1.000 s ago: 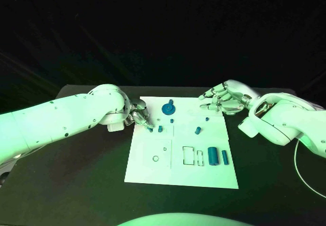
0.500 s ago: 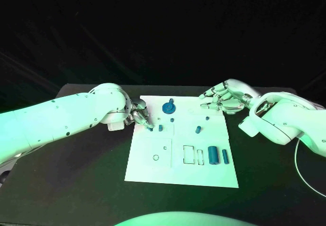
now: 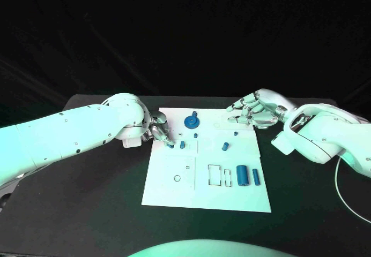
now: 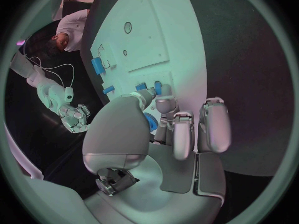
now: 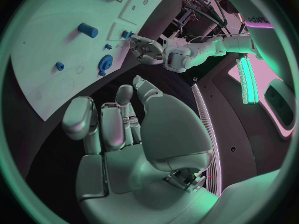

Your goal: Assemble the parts on the task board

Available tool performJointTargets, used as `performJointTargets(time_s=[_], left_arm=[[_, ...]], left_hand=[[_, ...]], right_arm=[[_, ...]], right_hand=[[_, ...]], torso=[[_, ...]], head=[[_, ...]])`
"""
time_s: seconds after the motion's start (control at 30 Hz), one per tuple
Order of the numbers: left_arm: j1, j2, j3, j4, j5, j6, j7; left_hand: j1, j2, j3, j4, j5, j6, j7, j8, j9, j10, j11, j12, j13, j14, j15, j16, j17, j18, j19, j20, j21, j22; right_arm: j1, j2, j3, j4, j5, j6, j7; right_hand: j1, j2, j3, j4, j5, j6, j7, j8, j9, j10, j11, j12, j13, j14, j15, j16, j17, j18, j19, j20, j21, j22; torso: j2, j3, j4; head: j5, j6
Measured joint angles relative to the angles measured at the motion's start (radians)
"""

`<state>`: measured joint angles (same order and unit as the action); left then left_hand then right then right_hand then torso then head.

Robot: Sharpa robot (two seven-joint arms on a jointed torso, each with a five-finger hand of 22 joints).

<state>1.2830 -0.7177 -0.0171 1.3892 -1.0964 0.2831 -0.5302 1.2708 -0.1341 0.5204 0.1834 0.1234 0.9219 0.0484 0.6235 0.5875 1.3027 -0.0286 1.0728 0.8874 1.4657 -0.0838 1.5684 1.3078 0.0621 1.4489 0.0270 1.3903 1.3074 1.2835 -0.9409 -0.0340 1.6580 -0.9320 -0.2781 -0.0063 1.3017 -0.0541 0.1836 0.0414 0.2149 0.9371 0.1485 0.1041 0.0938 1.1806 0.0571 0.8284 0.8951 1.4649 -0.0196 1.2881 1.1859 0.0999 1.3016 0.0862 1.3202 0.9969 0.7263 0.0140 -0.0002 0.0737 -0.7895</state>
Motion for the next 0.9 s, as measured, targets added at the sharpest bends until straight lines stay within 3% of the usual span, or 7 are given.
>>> performJointTargets(time_s=[0.27,0.43,0.53,0.9], left_arm=[[0.001,0.010,0.000,-0.007,-0.003,0.003,-0.008],[0.001,0.022,0.000,-0.016,-0.001,0.002,-0.019],[0.001,0.026,0.000,-0.020,0.000,0.002,-0.026],[-0.002,0.038,-0.003,-0.026,0.005,0.008,-0.050]], left_hand=[[-0.019,0.005,0.016,0.012,0.022,0.010,-0.006,0.007,0.001,0.012,-0.004,0.010,0.011,0.000,0.000,0.000,0.000,0.000,0.007,0.000,0.005,0.000],[-0.101,0.001,0.084,-0.046,0.024,0.026,-0.011,0.018,0.003,0.027,-0.012,0.023,0.028,0.000,0.000,0.000,0.000,0.000,0.011,-0.004,0.012,0.000],[-0.133,-0.003,0.098,-0.060,0.024,0.031,-0.017,0.021,0.003,0.031,-0.016,0.031,0.036,0.001,-0.001,0.000,0.000,0.000,0.011,-0.004,0.015,0.000],[-0.178,0.011,0.071,-0.039,0.027,0.061,-0.032,0.021,-0.002,0.050,-0.021,0.054,0.069,0.000,-0.007,0.000,0.000,0.000,0.014,-0.007,0.027,0.001]], right_arm=[[0.000,0.000,0.000,0.001,0.000,0.001,0.000],[0.000,-0.001,0.000,0.001,0.000,0.001,0.000],[0.000,-0.001,0.000,0.001,0.001,0.001,0.000],[0.000,-0.001,0.000,0.002,0.001,0.002,0.000]], right_hand=[[0.000,0.000,0.000,0.000,0.000,0.000,0.000,0.000,0.000,0.000,0.000,0.000,0.000,0.000,0.000,-0.002,0.000,0.000,0.000,0.000,0.000,0.000],[0.000,0.000,-0.003,0.003,0.004,0.000,0.000,0.000,0.000,0.000,0.000,0.000,0.000,0.000,0.000,-0.002,0.000,0.000,0.000,0.000,0.000,0.000],[0.000,0.000,-0.003,0.003,0.004,0.000,0.000,0.000,0.000,0.000,0.000,0.000,0.000,0.000,0.000,-0.002,0.000,0.000,0.000,0.000,0.000,0.000],[0.000,0.000,-0.003,0.003,0.004,0.000,0.000,0.000,0.000,0.000,0.000,0.000,-0.001,0.000,0.000,-0.002,0.000,0.000,0.000,0.000,-0.004,-0.001]], torso=[[0.000,0.0006,0.0004],[0.000,0.0007,0.0004],[0.000,0.0006,0.0004],[0.000,0.0009,0.0000]], head=[[-0.001,0.000],[-0.002,-0.001],[-0.002,-0.002],[-0.004,-0.006]])
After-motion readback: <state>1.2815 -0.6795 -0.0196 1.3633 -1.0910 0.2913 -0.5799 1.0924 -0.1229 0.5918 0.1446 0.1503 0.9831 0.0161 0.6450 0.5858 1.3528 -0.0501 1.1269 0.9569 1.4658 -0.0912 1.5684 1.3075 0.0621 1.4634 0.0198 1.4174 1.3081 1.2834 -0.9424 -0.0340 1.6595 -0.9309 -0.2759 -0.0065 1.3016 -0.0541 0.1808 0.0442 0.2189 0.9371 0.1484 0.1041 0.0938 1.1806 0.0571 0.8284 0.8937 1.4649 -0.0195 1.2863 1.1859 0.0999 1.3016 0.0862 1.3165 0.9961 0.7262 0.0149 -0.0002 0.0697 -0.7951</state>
